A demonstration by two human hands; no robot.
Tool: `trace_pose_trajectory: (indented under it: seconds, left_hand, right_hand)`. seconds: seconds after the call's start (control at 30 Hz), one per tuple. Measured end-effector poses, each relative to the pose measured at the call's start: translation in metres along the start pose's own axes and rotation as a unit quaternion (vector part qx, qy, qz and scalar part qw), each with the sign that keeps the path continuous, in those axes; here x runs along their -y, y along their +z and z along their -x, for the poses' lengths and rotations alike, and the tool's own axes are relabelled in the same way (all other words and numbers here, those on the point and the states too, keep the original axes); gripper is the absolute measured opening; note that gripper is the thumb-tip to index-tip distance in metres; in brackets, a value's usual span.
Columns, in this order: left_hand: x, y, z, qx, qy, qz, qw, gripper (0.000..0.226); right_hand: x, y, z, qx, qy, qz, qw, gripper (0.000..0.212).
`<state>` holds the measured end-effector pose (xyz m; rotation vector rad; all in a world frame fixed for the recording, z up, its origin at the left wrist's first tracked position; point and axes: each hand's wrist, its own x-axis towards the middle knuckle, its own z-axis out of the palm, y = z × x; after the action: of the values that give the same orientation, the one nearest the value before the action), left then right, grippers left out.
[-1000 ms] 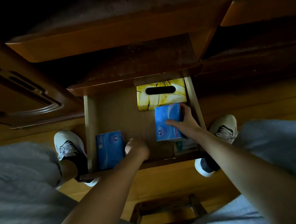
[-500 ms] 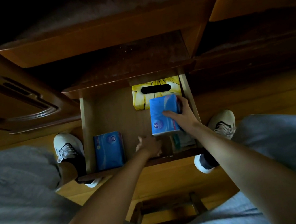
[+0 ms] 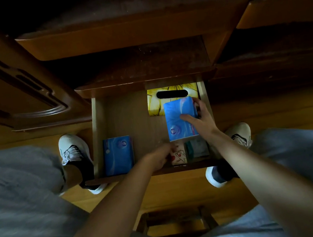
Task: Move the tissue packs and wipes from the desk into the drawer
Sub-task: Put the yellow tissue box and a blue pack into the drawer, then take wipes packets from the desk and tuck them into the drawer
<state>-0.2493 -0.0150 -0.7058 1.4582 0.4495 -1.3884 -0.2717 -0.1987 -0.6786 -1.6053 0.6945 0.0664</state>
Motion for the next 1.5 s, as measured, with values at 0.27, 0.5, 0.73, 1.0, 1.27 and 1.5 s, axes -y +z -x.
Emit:
trace_pose_trajectory:
  seconds: [0.27, 0.5, 0.73, 1.0, 1.27, 1.5]
  left_hand:
    - [-0.025, -0.089, 0.031, -0.336, 0.186, -0.098, 0.918, 0.029]
    - [-0.016, -0.137, 0.061, -0.412, 0.265, -0.270, 0.829, 0.033]
    - [0.015, -0.133, 0.045, -0.292, 0.200, -0.474, 0.806, 0.075]
    - [0.004, -0.122, 0.049, -0.247, 0.157, -0.588, 0.754, 0.074]
    - [-0.041, -0.086, 0.082, -0.299, 0.189, -0.564, 0.746, 0.066]
    - [-0.153, -0.051, 0.229, -0.495, 0.528, -0.454, 0.520, 0.026]
  right_hand:
    - [0.015, 0.051, -0.002, 0.079, 0.031, 0.022, 0.996, 0.076]
    - [0.017, 0.105, -0.003, 0.230, -0.027, 0.309, 0.923, 0.059]
    - [0.007, 0.111, -0.005, 0.270, -0.052, 0.513, 0.813, 0.048]
    - [-0.001, 0.108, 0.002, 0.277, -0.057, 0.556, 0.781, 0.076]
    - [0.076, 0.108, 0.012, 0.252, -0.058, 0.500, 0.827, 0.049]
    - [0.232, 0.043, 0.043, 0.114, -0.223, 0.342, 0.906, 0.022]
